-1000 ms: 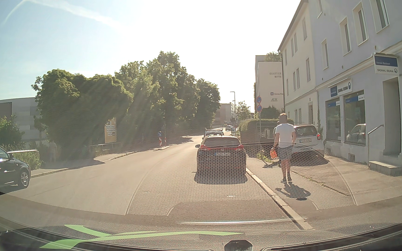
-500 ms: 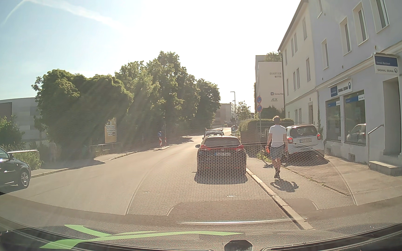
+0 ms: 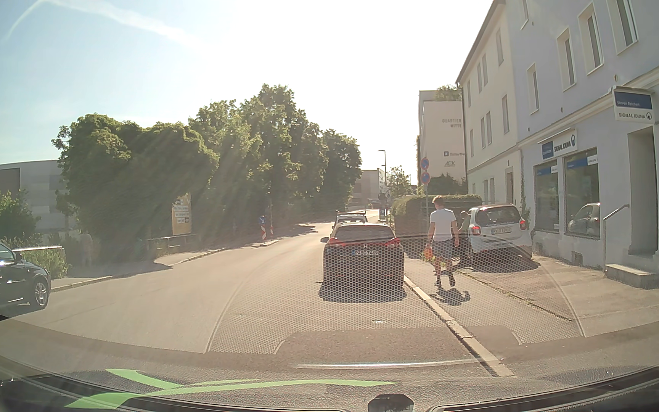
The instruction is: Follow the waypoints while adhering to traffic rules and regulations
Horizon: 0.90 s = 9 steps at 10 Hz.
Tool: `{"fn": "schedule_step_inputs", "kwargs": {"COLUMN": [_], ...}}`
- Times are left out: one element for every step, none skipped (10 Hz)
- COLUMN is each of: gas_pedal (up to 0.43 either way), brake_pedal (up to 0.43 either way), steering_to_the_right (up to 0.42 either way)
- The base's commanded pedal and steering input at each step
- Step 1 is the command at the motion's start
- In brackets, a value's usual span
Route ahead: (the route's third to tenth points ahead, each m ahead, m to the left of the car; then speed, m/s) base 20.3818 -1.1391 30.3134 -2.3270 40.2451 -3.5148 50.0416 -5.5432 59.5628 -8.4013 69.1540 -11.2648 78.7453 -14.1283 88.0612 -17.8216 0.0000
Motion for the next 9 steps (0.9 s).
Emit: {"fn": "schedule_step_inputs", "kwargs": {"gas_pedal": [0.000,0.000,0.000,0.000,0.000,0.000,0.000,0.000,0.000], "brake_pedal": [0.207,0.079,0.061,0.037,0.000,0.000,0.000,0.000,0.000], "steering_to_the_right": [-0.411,-0.438,-0.473,-0.512,-0.546,-0.580,-0.610,-0.626,-0.637]}}
